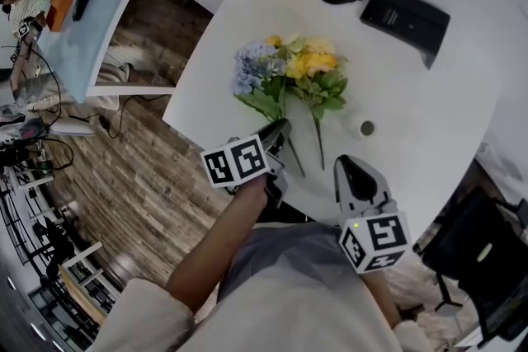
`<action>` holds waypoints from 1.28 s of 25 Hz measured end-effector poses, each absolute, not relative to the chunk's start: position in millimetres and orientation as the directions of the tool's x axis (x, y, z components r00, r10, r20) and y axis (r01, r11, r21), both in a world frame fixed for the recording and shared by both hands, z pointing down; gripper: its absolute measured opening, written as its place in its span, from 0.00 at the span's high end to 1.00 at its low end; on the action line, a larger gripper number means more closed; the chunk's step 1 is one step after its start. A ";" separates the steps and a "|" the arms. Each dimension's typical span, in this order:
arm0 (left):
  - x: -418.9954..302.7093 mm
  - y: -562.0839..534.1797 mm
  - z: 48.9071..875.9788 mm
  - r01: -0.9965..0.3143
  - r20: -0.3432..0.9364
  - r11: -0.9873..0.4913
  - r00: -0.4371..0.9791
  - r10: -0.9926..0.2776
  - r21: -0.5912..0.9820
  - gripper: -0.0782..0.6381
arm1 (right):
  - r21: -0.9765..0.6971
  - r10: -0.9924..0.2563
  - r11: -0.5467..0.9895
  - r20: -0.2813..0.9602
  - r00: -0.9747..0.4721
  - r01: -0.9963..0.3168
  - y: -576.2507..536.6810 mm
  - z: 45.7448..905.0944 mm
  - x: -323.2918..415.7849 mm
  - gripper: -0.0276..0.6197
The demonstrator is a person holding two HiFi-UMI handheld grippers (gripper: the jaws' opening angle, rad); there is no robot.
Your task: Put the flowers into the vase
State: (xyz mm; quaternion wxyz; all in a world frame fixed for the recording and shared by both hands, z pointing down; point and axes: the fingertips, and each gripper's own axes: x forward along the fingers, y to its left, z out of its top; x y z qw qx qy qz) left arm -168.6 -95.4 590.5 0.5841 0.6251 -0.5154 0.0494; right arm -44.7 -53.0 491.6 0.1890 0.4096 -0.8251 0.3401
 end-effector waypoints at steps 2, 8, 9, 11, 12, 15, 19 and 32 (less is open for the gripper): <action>-168.4 -94.6 588.1 -0.695 0.655 0.212 0.466 -0.595 0.687 0.81 | -0.406 -0.549 0.434 0.589 -0.593 -0.804 -52.2 490.7 -44.4 0.92; -170.2 -93.0 579.8 -0.680 0.629 0.202 0.467 -0.621 0.705 0.82 | -0.398 -0.553 0.445 0.582 -0.596 -0.802 -49.8 487.7 -45.6 0.92; -170.5 -92.1 578.5 -0.678 0.626 0.200 0.468 -0.624 0.707 0.82 | -0.396 -0.554 0.447 0.581 -0.596 -0.802 -49.5 486.5 -45.7 0.92; -170.8 -90.6 575.6 -0.676 0.619 0.196 0.467 -0.631 0.710 0.82 | -0.393 -0.557 0.449 0.579 -0.595 -0.803 -48.8 484.7 -45.2 0.92; -171.1 -89.9 573.9 -0.675 0.616 0.194 0.466 -0.635 0.711 0.82 | -0.392 -0.559 0.448 0.578 -0.594 -0.803 -48.4 484.0 -44.7 0.92; -171.6 -87.7 568.5 -0.675 0.607 0.189 0.461 -0.647 0.714 0.82 | -0.390 -0.564 0.450 0.573 -0.595 -0.803 -47.0 481.4 -43.5 0.92; -172.1 -84.7 562.7 -0.668 0.593 0.185 0.457 -0.663 0.721 0.82 | -0.387 -0.567 0.462 0.563 -0.601 -0.798 -45.3 477.8 -43.7 0.92; -175.5 -70.9 534.0 -0.682 0.554 0.141 0.438 -0.708 0.718 0.83 | -0.386 -0.560 0.513 0.526 -0.639 -0.767 -34.4 462.4 -49.9 0.92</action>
